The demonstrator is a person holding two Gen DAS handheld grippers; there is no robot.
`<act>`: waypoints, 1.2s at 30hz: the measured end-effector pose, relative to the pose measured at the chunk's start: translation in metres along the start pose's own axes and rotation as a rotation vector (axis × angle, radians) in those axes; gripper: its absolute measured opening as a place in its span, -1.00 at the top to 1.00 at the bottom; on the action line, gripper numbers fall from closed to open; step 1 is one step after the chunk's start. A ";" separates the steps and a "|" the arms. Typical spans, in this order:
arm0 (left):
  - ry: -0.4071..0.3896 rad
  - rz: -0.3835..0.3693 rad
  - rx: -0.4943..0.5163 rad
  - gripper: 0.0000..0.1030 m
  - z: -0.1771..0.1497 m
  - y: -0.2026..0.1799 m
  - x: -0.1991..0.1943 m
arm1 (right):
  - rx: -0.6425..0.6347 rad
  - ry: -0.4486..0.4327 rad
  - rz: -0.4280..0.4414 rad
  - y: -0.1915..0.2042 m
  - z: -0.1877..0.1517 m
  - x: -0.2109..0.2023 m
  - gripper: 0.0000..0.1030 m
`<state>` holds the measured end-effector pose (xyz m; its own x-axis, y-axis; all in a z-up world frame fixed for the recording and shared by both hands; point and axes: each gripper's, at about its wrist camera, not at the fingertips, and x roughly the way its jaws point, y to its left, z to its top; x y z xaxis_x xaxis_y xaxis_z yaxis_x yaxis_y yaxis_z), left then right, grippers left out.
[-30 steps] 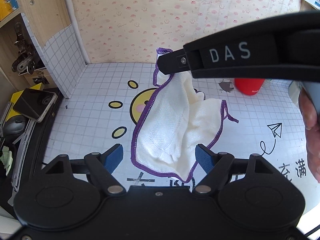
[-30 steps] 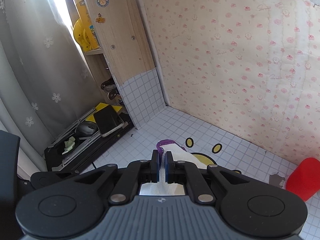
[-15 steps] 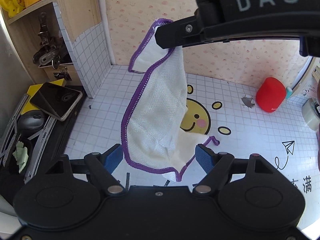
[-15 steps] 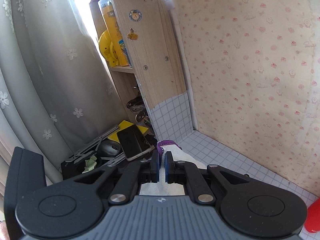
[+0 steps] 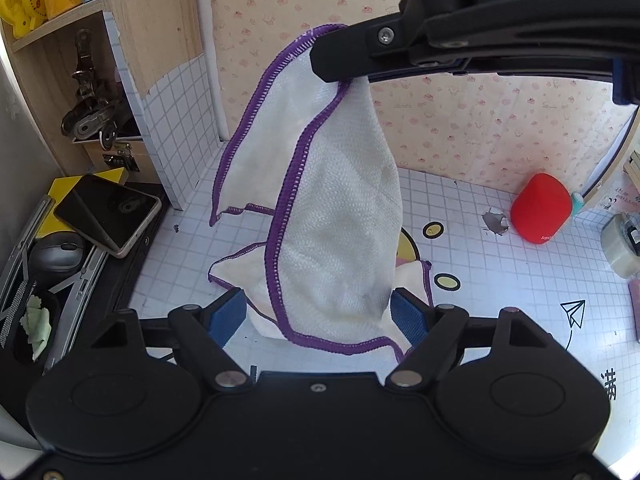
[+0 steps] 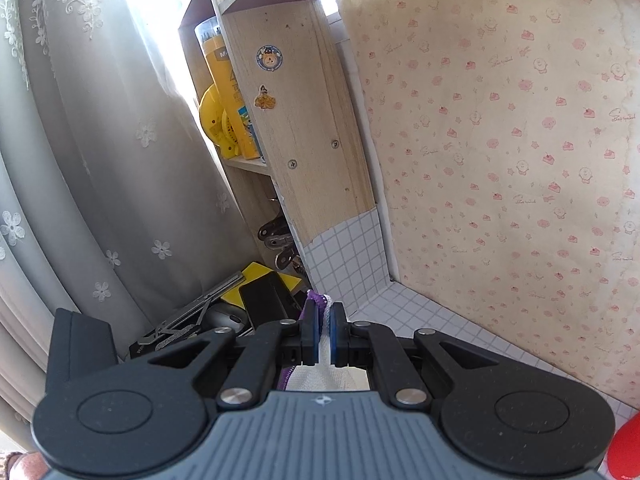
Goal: Fold towel
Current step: 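Lift the towel with the right gripper to let it hang open, then lower the towel with the right gripper and spread it flat on the floor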
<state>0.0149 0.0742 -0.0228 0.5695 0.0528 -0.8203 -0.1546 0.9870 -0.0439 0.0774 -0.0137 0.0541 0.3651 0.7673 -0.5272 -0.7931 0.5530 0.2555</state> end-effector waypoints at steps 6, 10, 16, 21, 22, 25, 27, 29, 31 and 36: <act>-0.021 -0.019 -0.032 -0.55 0.000 0.013 -0.003 | 0.007 -0.010 0.024 0.007 0.006 0.007 0.91; -0.020 -0.023 -0.043 -0.41 0.001 0.018 -0.001 | 0.009 -0.010 0.011 0.008 0.005 0.009 0.91; 0.012 -0.058 -0.001 -0.23 -0.004 0.001 0.007 | 0.053 0.000 -0.037 -0.009 -0.011 -0.006 0.91; 0.034 -0.081 0.057 -0.29 -0.013 -0.023 0.009 | 0.112 0.037 -0.126 -0.034 -0.035 -0.019 0.91; 0.041 -0.085 0.065 -0.31 -0.015 -0.028 0.010 | 0.125 0.046 -0.143 -0.039 -0.041 -0.022 0.91; 0.062 -0.099 0.090 -0.31 -0.021 -0.041 0.014 | 0.164 0.077 -0.200 -0.054 -0.064 -0.034 0.91; 0.079 -0.108 0.109 -0.31 -0.026 -0.050 0.018 | 0.189 0.098 -0.227 -0.062 -0.078 -0.041 0.91; 0.092 -0.115 0.131 -0.31 -0.031 -0.060 0.020 | 0.212 0.118 -0.250 -0.069 -0.091 -0.047 0.91; 0.102 -0.124 0.152 -0.32 -0.034 -0.070 0.021 | 0.232 0.139 -0.283 -0.077 -0.107 -0.054 0.91; 0.123 -0.140 0.184 -0.32 -0.041 -0.088 0.025 | 0.275 0.194 -0.333 -0.092 -0.138 -0.065 0.90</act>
<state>0.0098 -0.0172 -0.0628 0.4706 -0.0945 -0.8773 0.0748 0.9949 -0.0670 0.0594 -0.1592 -0.0475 0.4594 0.4731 -0.7517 -0.4798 0.8444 0.2382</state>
